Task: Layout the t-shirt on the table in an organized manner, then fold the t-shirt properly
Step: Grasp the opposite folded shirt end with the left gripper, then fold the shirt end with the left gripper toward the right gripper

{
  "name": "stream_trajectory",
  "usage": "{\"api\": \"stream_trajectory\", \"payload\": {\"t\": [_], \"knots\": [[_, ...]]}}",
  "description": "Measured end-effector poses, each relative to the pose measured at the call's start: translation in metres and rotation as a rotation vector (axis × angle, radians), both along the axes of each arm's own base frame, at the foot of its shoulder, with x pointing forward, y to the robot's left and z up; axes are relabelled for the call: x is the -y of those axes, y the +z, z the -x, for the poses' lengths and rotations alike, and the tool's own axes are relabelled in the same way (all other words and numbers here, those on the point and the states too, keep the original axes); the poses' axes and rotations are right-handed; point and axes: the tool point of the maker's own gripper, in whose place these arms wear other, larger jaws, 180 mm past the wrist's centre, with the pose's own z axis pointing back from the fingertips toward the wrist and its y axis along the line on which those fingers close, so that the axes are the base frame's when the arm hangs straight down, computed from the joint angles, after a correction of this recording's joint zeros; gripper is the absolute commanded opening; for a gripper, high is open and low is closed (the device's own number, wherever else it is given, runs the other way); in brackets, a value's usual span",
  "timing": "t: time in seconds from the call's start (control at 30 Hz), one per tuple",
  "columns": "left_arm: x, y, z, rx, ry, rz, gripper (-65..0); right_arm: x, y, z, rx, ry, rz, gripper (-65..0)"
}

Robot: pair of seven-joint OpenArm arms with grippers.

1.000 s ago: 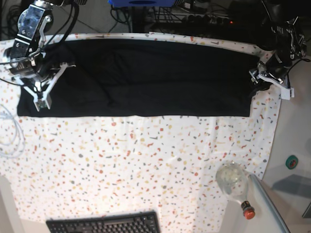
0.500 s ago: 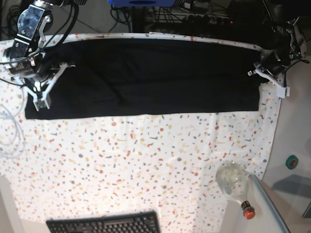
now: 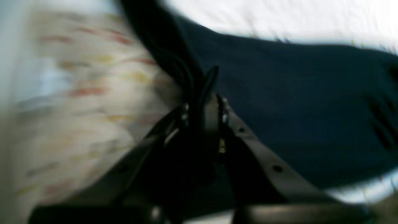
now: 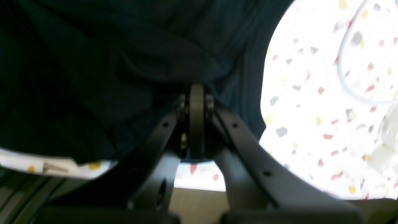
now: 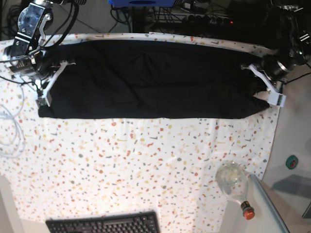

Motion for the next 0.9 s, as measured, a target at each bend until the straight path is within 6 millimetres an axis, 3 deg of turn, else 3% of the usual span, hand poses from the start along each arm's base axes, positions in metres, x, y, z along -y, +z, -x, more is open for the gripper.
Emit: {"api": "stream_trajectory", "payload": {"t": [0.03, 0.1, 0.27, 0.37, 0.43, 0.73, 0.9], "knots": [[0.023, 0.005, 0.000, 0.021, -0.053, 0.029, -65.0, 0.000, 0.000, 0.001, -0.001, 0.000, -0.001, -65.0], [0.049, 0.010, -0.004, 0.037, -0.061, 0.051, -65.0, 0.000, -0.001, 0.001, -0.003, 0.000, 0.001, -65.0], [0.089, 0.006, -0.007, 0.024, -0.091, 0.088, -65.0, 0.000, 0.000, 0.001, -0.002, -0.001, 0.001, -65.0], [0.129, 0.001, -0.005, 0.004, -0.182, 0.131, -65.0, 0.000, -0.001, 0.001, -0.003, -0.001, 0.001, -65.0], [0.146, 0.000, -0.010, -0.003, -0.153, 0.167, -65.0, 0.000, 0.000, 0.001, -0.002, -0.001, 0.000, -65.0], [0.181, -0.002, -0.016, -0.018, -0.210, 0.192, -65.0, 0.000, -0.001, 0.001, -0.004, -0.001, 0.000, -65.0], [0.197, -0.015, -0.006, -0.066, -0.235, 0.212, -65.0, 0.000, -0.001, 0.001, -0.003, -0.001, 0.000, -65.0]]}}
